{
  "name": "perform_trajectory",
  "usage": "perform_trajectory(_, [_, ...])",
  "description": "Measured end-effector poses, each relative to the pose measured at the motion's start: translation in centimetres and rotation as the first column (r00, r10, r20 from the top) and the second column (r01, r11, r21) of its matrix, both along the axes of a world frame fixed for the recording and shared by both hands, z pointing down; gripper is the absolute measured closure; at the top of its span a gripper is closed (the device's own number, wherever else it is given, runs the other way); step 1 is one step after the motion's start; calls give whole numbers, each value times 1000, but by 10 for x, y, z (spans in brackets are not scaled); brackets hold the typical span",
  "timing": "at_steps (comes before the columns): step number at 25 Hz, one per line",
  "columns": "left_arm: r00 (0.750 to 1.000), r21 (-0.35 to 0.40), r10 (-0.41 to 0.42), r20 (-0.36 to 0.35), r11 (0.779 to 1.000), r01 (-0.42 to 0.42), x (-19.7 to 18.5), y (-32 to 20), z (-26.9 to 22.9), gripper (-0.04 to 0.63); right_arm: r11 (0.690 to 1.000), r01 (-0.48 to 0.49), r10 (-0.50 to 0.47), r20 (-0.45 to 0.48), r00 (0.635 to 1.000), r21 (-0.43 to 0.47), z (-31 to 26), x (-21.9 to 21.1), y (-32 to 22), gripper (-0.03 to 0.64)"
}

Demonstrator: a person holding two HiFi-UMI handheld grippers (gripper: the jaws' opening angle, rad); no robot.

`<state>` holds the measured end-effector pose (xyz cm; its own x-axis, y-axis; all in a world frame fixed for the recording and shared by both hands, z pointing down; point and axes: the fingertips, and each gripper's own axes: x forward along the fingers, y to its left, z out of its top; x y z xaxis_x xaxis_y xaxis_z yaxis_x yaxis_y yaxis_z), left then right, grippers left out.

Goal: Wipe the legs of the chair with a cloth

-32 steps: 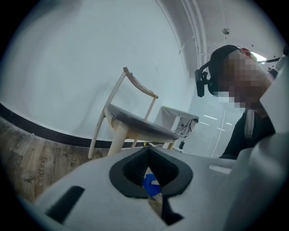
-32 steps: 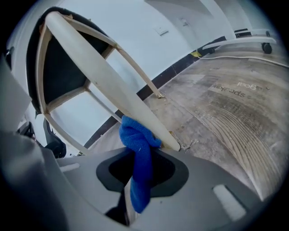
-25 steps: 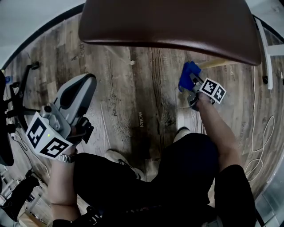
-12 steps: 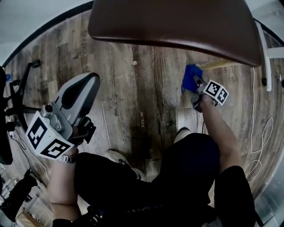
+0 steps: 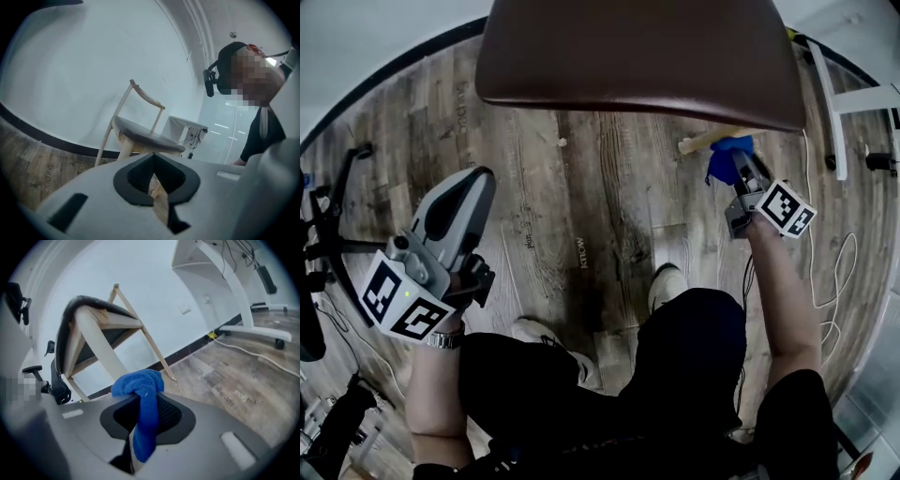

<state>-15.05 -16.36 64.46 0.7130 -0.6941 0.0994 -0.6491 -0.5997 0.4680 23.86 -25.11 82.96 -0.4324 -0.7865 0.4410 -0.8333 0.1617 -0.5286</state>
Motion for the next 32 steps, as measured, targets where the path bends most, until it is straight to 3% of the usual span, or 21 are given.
perform_trajectory(3, [997,-36,-74,-19,997,74,-2,11,-16,597,997,21,-19,-28,999,78,-65,-1,-1,537])
perform_trajectory(7, [990,-87,-132,44,987,136,1,46,-37,597,993,73,-69,-44,997,97,-145,-9,18,537])
perform_trajectory(12, [986,-150,-104,128,981,123,6,84,-91,597,995,83,-83,0,997,53,-228,-14,57,537])
perform_trajectory(16, [988,-200,-87,127,973,112,13,104,-171,597,993,107,-109,43,993,52,-322,-28,89,537])
perform_trajectory(21, [991,-209,-55,125,974,81,36,110,-291,597,977,192,-203,136,970,91,-457,-55,116,535])
perform_trajectory(29, [995,-192,-28,98,980,46,85,107,-473,597,962,237,-260,178,949,138,-651,-58,130,534])
perform_trajectory(32, [994,-149,-27,106,988,42,112,112,-538,597,945,269,-305,201,931,188,-717,-58,137,534])
